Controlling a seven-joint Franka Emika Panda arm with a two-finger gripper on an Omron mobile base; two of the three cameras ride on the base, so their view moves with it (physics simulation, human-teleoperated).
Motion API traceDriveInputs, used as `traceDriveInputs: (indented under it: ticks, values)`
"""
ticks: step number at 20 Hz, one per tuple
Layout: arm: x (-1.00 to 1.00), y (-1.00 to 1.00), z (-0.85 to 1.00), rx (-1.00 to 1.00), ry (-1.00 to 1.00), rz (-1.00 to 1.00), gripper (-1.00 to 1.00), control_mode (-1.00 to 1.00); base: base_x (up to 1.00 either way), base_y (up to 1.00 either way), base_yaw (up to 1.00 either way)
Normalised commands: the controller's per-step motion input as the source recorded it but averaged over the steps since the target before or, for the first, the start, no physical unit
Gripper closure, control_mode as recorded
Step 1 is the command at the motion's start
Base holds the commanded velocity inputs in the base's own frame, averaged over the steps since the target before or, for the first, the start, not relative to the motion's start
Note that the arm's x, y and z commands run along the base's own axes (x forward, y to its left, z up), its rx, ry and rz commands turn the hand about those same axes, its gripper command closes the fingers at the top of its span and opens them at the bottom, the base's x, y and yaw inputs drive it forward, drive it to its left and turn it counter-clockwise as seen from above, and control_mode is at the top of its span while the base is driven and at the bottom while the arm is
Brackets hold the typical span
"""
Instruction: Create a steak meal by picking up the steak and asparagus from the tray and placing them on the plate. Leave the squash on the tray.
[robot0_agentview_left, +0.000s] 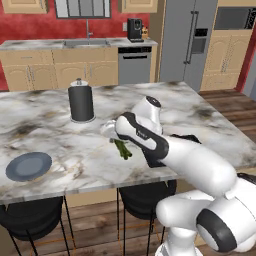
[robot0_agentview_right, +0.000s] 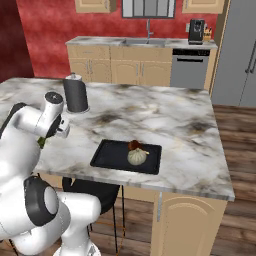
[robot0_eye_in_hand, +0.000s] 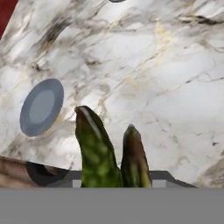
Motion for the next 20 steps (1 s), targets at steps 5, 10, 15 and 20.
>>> traceDriveInputs:
  ticks: [5, 10, 15, 20]
  values:
    - [0.0, 1.0, 0.0, 0.08, 0.05, 0.0, 1.0, -1.0, 0.0, 0.0, 0.0]
    - [0.0, 1.0, 0.0, 0.0, 0.08, 0.0, 1.0, -1.0, 0.0, 0.0, 0.0]
    - [0.02, 0.92, 0.0, 0.0, 0.1, 0.0, 1.0, -1.0, 0.0, 0.0, 0.0]
    - [0.21, 0.69, -0.05, 0.0, 0.14, 0.0, 1.0, -1.0, 0.0, 0.0, 0.0]
